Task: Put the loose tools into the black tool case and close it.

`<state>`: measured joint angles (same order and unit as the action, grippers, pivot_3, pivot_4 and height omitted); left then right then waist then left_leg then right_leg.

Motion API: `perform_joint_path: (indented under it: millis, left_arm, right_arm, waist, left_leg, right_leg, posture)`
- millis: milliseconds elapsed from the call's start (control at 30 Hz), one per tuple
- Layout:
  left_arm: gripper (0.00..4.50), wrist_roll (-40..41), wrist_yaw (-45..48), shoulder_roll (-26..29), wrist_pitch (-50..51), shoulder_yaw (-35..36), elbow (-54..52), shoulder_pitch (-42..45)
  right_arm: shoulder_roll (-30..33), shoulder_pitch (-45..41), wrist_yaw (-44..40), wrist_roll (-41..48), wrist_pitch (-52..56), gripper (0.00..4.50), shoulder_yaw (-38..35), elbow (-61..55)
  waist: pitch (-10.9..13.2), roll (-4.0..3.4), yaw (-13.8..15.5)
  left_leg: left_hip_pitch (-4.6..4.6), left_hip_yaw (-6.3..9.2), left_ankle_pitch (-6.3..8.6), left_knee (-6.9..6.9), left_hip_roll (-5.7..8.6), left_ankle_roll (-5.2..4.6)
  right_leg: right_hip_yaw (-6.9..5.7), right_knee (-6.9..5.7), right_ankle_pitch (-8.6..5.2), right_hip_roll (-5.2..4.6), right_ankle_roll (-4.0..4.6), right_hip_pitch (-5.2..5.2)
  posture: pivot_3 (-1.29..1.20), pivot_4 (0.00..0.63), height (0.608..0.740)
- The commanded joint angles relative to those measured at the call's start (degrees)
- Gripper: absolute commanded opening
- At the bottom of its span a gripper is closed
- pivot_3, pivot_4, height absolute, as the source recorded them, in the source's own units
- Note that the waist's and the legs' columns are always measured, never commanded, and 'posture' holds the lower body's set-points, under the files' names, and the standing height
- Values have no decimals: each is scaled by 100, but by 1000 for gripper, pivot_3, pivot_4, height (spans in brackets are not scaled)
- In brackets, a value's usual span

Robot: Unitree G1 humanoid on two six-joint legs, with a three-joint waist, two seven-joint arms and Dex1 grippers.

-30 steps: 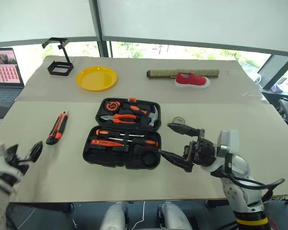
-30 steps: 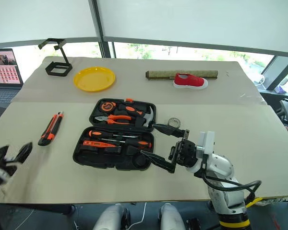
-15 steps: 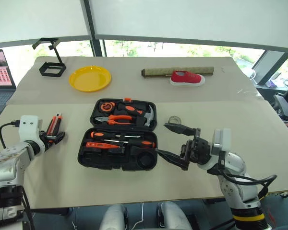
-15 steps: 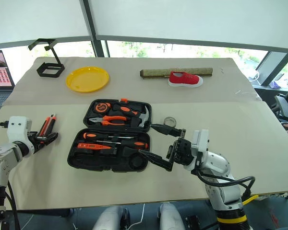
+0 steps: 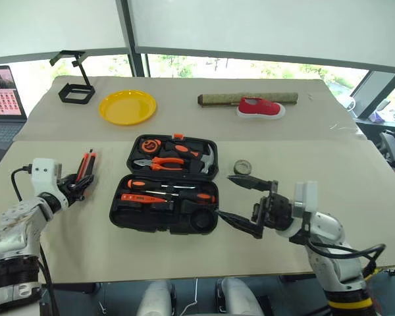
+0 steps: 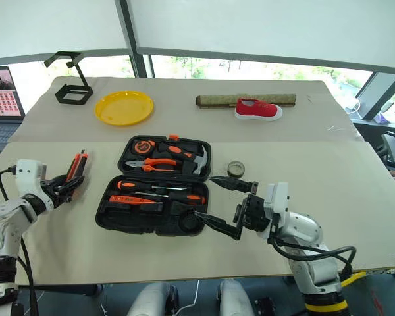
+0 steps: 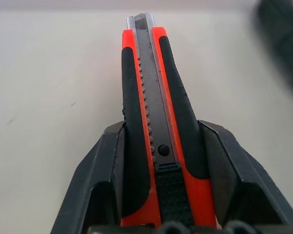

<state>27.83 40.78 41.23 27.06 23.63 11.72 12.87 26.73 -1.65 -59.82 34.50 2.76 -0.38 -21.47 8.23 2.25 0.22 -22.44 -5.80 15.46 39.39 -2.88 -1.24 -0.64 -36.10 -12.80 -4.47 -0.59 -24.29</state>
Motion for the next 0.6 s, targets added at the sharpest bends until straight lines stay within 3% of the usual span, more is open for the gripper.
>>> perform_joint_path:
  millis: [33,333,600]
  left_arm:
    - [1758,236,1392,567,-757,64,-663,-70]
    - [1758,-199,4228,1412,-2760,-1110,-1714,-791]
    - [1758,-1148,4368,1349,-3473,-2168,-1369,-312]
  right_arm:
    - [414,76,-149,405,189,4500,-466,-393]
    - [1485,527,-398,922,994,4500,-709,-1073]
    - [1377,508,157,875,1457,4500,-286,-1571]
  waist:
    - [0,-1,0]
    - [4,-9,12]
    - [6,-10,89]
  left_leg:
    - [1,0,0,0,0,0]
    - [9,-19,3,-3,-3,-5]
    - [8,-45,2,-3,0,-5]
  right_leg:
    - [1,1,0,0,0,0]
    - [11,7,-3,2,2,1]
    - [7,4,-15,6,5,1]
  posture:
    - [0,150,740]
    - [0,150,740]
    - [0,150,740]
